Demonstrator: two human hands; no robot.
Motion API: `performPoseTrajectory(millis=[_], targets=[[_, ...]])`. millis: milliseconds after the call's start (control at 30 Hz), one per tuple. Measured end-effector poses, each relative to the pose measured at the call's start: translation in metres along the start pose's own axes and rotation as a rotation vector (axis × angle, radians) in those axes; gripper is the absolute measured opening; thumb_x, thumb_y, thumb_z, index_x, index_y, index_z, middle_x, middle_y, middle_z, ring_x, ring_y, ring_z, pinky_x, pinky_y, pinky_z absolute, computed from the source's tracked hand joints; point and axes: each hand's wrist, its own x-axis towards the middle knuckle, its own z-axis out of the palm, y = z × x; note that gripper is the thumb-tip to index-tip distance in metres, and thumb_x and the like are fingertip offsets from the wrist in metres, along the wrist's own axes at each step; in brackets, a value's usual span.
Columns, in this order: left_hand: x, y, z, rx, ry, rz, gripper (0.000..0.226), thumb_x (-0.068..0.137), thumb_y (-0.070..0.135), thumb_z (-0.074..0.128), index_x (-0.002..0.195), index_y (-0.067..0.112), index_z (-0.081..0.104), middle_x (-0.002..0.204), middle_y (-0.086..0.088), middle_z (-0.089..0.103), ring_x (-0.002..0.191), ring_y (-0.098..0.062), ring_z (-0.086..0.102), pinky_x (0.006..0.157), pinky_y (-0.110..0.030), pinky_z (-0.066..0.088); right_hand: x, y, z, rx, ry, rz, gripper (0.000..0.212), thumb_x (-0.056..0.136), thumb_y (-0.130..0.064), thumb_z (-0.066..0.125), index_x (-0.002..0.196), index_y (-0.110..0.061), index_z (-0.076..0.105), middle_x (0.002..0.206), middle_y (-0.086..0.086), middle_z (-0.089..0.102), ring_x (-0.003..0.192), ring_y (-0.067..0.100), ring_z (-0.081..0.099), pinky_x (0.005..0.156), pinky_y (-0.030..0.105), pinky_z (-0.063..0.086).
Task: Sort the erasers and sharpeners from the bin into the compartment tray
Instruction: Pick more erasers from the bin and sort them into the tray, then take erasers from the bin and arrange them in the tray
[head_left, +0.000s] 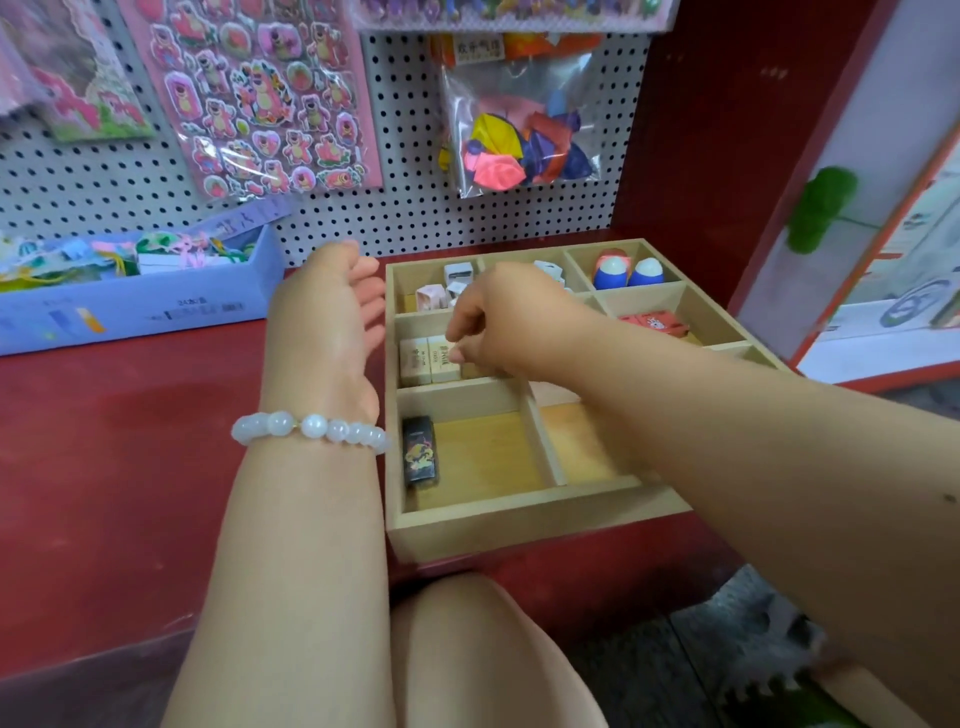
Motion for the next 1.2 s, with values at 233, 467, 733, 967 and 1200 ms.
performPoseTrajectory(millis=[233, 467, 733, 967, 1200], targets=[[-0.060, 0.005, 0.053, 0.027, -0.250, 0.143, 0.022, 0.094, 0.025, 0.046, 0.085, 0.014, 0.063, 0.081, -0.005, 0.068, 0.073, -0.015, 0.065, 0.071, -0.029, 0.052, -0.090, 0.054, -0.051, 0.295, 0.296, 0.095, 0.016, 0.085, -0.028, 0.067, 0.081, -0.014, 0.073, 0.067, -0.004, 0.067, 0.059, 0.008, 0.060, 0.067, 0.028, 0.052], [-0.137, -0.040, 0.139, 0.365, -0.711, 0.211, 0.018, 0.085, 0.034, 0.055, 0.075, 0.022, 0.064, 0.075, -0.001, 0.068, 0.074, -0.019, 0.064, 0.073, -0.039, 0.052, -0.224, 0.160, -0.080, 0.575, 0.459, 0.455, 0.020, 0.087, -0.015, 0.066, 0.075, 0.002, 0.067, 0.061, 0.014, 0.065, 0.053, 0.021, 0.057, 0.061, 0.034, 0.050], [-0.207, -0.128, 0.223, 0.962, -1.109, 0.509, 0.013, 0.090, 0.034, 0.052, 0.091, 0.024, 0.060, 0.093, 0.009, 0.061, 0.089, -0.011, 0.056, 0.076, -0.027, 0.045, -0.337, 0.278, -0.046, 0.339, 0.077, 0.854, 0.028, 0.083, -0.022, 0.068, 0.069, 0.002, 0.064, 0.062, 0.010, 0.065, 0.055, 0.018, 0.055, 0.065, 0.030, 0.052], [-0.227, -0.193, 0.271, 1.410, -1.217, 0.971, 0.037, 0.092, 0.047, 0.040, 0.119, 0.025, 0.053, 0.124, 0.004, 0.053, 0.124, -0.017, 0.040, 0.114, -0.042, 0.018, -0.381, 0.349, -0.007, 0.073, -0.543, 0.853, 0.028, 0.079, -0.035, 0.066, 0.103, -0.020, 0.066, 0.103, 0.002, 0.069, 0.093, 0.021, 0.063, 0.091, 0.038, 0.049], [-0.228, -0.207, 0.273, 1.496, -1.160, 1.004, 0.046, 0.085, 0.057, 0.023, 0.110, 0.032, 0.053, 0.113, 0.012, 0.059, 0.117, -0.012, 0.048, 0.114, -0.039, 0.012, -0.393, 0.365, 0.045, 0.040, -0.922, 0.654, 0.088, 0.068, -0.023, 0.081, 0.142, -0.030, 0.033, 0.138, 0.002, 0.046, 0.123, 0.024, 0.047, 0.101, 0.034, 0.042]])
